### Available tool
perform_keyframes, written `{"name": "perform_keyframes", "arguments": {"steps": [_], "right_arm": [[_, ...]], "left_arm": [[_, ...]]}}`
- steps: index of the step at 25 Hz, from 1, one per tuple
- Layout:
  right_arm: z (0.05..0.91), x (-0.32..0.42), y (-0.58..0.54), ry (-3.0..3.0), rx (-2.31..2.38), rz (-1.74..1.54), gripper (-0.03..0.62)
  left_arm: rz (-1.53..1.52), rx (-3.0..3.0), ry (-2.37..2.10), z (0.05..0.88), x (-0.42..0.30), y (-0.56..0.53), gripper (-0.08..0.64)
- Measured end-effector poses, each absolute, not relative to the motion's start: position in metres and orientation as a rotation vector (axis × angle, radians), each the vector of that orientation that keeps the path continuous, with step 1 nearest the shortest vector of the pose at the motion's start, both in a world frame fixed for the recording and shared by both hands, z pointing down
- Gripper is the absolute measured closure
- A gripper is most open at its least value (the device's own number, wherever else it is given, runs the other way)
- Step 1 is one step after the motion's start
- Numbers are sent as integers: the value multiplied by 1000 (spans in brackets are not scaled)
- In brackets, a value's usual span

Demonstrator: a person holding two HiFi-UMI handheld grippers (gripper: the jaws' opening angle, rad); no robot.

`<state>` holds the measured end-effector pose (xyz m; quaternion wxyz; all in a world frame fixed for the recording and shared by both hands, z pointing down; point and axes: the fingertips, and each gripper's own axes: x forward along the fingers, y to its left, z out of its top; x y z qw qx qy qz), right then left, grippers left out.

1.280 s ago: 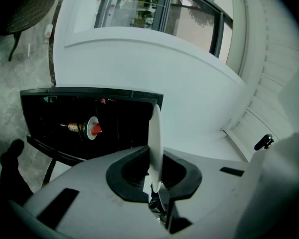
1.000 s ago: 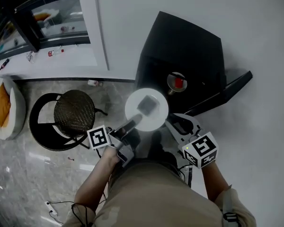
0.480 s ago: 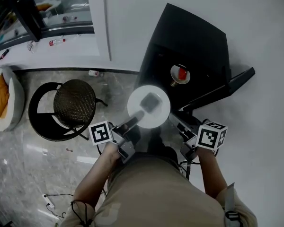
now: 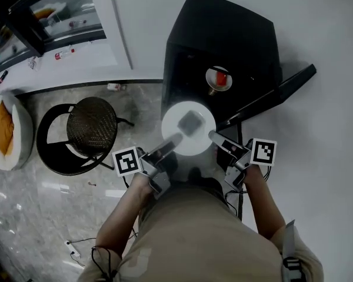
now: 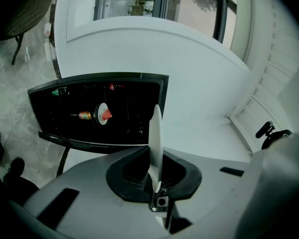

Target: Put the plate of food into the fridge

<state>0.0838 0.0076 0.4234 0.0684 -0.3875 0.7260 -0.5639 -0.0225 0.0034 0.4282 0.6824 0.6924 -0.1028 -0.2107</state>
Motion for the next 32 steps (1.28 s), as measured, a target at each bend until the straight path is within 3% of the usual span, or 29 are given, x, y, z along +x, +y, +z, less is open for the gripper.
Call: {"name": "perform_keyframes", "arguments": {"steps": [7, 32], "right_arm": [[418, 108, 10, 2065, -1068, -1718, 557], [455, 169, 26, 2167, -947, -1795, 563]], "left_arm": [[-386, 1574, -237, 423, 13, 8, 541], [-470, 1558, -427, 453, 73, 35, 541]]}}
